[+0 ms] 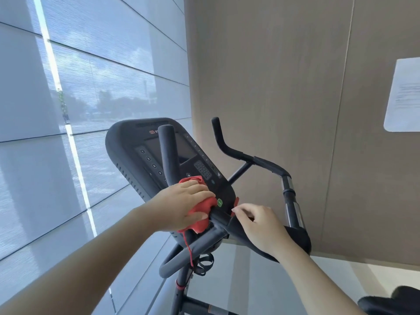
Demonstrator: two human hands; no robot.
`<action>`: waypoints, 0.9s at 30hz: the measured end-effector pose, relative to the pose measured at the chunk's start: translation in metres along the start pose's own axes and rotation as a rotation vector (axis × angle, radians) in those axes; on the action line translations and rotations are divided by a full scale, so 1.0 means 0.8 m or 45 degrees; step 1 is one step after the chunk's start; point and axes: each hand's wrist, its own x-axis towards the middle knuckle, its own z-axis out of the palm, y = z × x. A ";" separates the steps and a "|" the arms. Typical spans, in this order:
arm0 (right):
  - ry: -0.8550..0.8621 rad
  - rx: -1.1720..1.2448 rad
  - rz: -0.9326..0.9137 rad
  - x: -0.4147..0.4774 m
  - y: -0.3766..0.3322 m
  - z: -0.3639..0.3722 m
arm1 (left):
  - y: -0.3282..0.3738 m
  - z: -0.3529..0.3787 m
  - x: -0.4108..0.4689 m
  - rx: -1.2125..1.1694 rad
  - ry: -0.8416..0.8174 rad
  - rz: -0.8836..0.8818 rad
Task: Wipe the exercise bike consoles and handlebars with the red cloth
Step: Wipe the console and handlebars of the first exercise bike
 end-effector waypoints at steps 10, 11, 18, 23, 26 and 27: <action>0.010 0.007 0.006 0.004 0.005 0.001 | 0.009 0.013 0.012 -0.041 0.174 -0.204; 0.012 0.001 0.006 0.003 0.005 0.001 | 0.015 0.016 0.011 -0.075 0.222 -0.237; 0.071 -0.023 0.019 0.000 0.000 0.000 | 0.053 0.036 0.000 -0.216 0.413 -0.208; 0.058 -0.043 0.039 0.000 -0.001 -0.001 | 0.033 0.021 0.013 -0.090 0.189 -0.207; 0.047 -0.034 0.049 0.000 -0.001 -0.002 | 0.037 0.020 0.025 -0.039 0.192 -0.381; 0.045 -0.032 0.051 0.000 -0.001 -0.002 | 0.042 0.022 0.026 -0.039 0.244 -0.430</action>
